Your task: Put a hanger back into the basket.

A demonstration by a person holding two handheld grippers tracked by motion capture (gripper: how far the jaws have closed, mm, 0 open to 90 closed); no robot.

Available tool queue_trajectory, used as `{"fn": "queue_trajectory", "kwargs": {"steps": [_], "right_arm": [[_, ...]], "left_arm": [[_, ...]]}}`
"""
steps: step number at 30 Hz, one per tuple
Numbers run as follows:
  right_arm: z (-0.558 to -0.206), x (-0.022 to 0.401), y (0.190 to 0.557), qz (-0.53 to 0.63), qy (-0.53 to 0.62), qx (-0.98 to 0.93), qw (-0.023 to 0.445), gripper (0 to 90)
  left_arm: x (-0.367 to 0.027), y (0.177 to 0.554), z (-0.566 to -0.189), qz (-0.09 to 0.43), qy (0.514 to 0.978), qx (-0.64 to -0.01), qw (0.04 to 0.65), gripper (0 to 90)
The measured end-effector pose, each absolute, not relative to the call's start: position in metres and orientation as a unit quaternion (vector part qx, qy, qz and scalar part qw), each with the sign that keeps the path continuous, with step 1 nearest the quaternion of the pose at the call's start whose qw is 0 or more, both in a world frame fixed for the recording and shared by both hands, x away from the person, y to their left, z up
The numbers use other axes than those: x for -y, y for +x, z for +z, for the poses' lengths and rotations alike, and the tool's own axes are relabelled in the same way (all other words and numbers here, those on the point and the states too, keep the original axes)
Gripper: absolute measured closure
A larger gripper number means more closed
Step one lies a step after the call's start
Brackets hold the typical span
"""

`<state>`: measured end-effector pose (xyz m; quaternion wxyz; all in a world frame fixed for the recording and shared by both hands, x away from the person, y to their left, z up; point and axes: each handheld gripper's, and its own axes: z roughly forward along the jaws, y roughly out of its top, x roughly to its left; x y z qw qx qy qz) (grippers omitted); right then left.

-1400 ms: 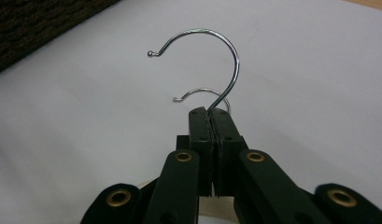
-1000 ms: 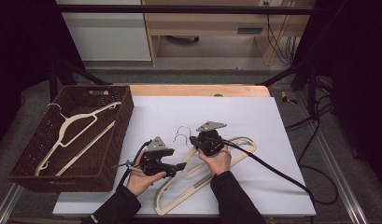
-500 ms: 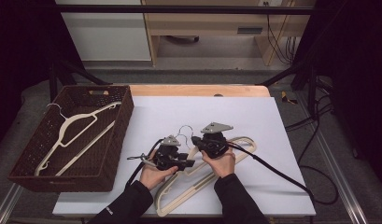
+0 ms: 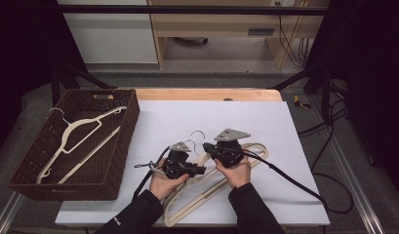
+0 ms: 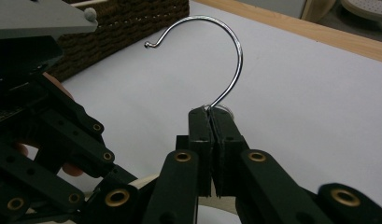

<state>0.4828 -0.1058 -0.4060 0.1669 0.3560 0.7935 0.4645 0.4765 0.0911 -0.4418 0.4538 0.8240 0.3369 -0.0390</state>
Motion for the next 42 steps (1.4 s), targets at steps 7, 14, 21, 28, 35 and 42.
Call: {"fn": "queue_trajectory", "kwargs": {"steps": [7,14,21,28,35,42], "right_arm": [[-0.396,0.123,0.467,0.49,0.341,-0.785,0.166,77.7],[-0.388,0.154,0.437,0.531,0.319,-0.768,0.162,57.6],[-0.388,0.181,0.424,0.536,0.324,-0.761,0.168,44.8],[-0.391,0.208,0.417,0.537,0.345,-0.746,0.189,26.1],[-0.393,0.224,0.411,0.533,0.365,-0.735,0.205,14.5],[-0.391,0.23,0.407,0.526,0.37,-0.732,0.225,8.8]], "left_arm": [[-0.087,0.465,-0.434,-0.051,0.813,-0.333,0.474,83.2],[-0.079,0.451,-0.424,-0.049,0.815,-0.316,0.482,85.9],[-0.079,0.441,-0.415,-0.031,0.823,-0.3,0.481,86.0],[-0.095,0.436,-0.394,-0.007,0.82,-0.285,0.497,86.0],[-0.115,0.434,-0.37,0.027,0.818,-0.278,0.503,86.1],[-0.138,0.435,-0.346,0.053,0.812,-0.278,0.511,86.0]]}}
